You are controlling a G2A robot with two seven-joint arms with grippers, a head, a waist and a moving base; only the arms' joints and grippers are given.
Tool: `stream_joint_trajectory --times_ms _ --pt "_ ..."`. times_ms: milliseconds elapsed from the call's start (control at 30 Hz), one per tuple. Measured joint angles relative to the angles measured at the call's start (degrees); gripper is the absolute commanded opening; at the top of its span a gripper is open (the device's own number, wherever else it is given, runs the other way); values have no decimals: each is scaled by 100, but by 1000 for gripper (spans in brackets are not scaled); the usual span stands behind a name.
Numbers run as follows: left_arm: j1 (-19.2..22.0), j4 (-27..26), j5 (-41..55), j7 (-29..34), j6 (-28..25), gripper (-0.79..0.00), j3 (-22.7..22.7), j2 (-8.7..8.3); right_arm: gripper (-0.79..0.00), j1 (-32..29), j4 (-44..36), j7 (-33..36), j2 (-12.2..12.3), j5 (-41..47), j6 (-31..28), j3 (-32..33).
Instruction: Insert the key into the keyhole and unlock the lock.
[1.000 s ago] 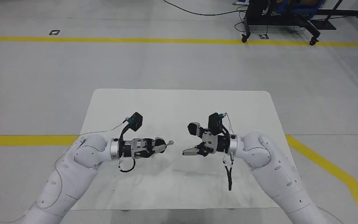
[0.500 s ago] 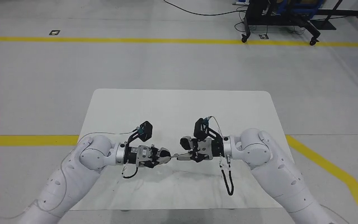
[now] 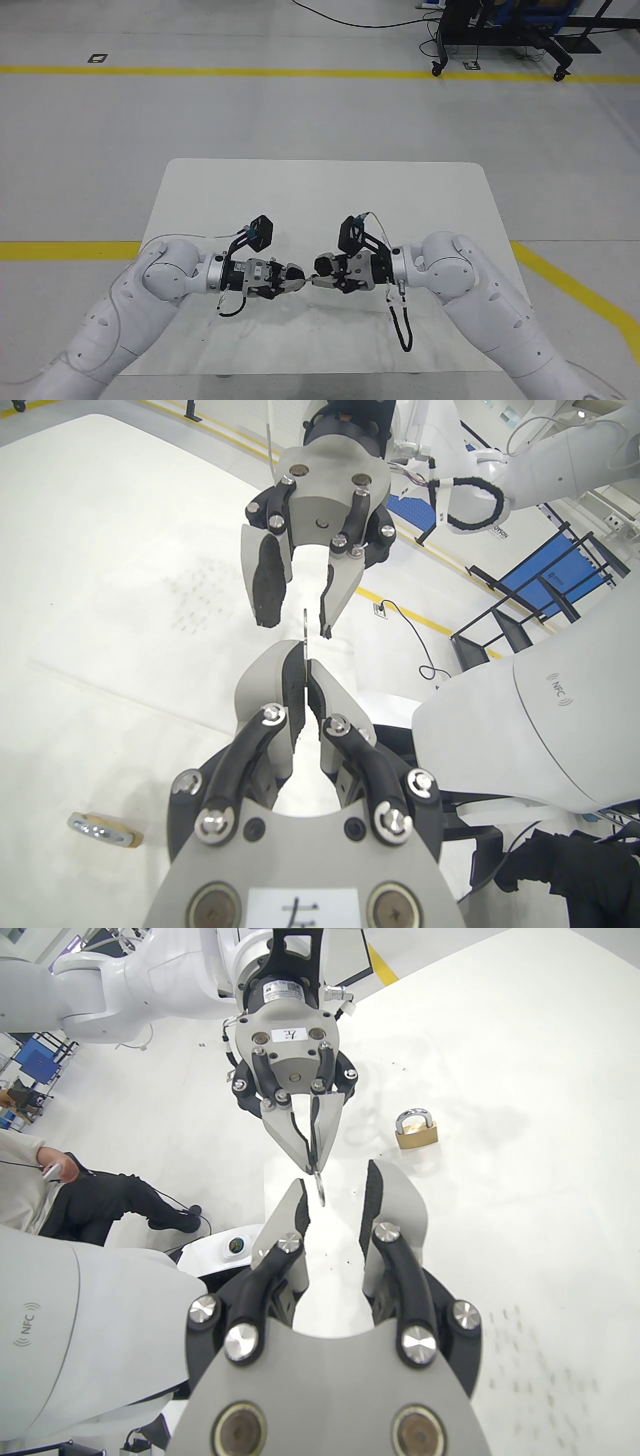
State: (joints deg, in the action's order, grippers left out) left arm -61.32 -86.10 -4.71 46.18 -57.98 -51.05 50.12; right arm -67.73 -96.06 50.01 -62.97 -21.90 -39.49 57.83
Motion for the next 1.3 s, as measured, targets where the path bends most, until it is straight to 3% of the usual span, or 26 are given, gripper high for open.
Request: stream_joint_trajectory --times_ms 67,133,167,367,400,433,467,633,833,933,1067,1200,1300 --pt "9 12 0 -23 18 -785 3 -1 -613 20 14 0 2 25 -14 -33" --pt "18 18 -32 -70 82 -785 3 2 -699 39 29 3 5 66 -42 -70" --pt "20 13 -48 -87 97 -785 9 4 -785 48 38 9 8 78 -45 -82" --pt "46 -3 -146 -135 134 -785 60 17 -785 88 64 -16 24 111 -42 -134" --pt "49 -3 -167 -148 141 -674 67 19 -785 91 73 -34 27 116 -59 -141" --pt "51 -5 -177 -161 140 -89 71 20 -785 92 82 -49 30 119 -74 -145" --pt "51 -6 -181 -178 129 0 73 21 -785 94 93 -63 33 122 -92 -149" --pt "7 75 -155 -590 180 0 -95 18 -785 50 169 -365 64 143 -296 -34" --pt "-347 53 -727 -1761 449 0 -719 -19 -785 -300 280 -1279 147 -18 -762 469" --pt "-697 -356 -1685 -2203 1262 0 -1106 -78 -785 -572 343 -1953 186 -194 -1005 824" --pt "-1500 -1190 -2970 -2475 2607 0 -1536 -181 -785 -951 403 -2939 228 -477 -1241 1375" --pt "-2277 -2101 -4309 -2260 3947 0 -1727 -253 -785 -1181 390 -3752 230 -690 -1281 1704" --pt "-2632 -2600 -5090 -1834 4557 0 -1671 -270 -785 -1175 390 -3687 230 -685 -1278 1696"
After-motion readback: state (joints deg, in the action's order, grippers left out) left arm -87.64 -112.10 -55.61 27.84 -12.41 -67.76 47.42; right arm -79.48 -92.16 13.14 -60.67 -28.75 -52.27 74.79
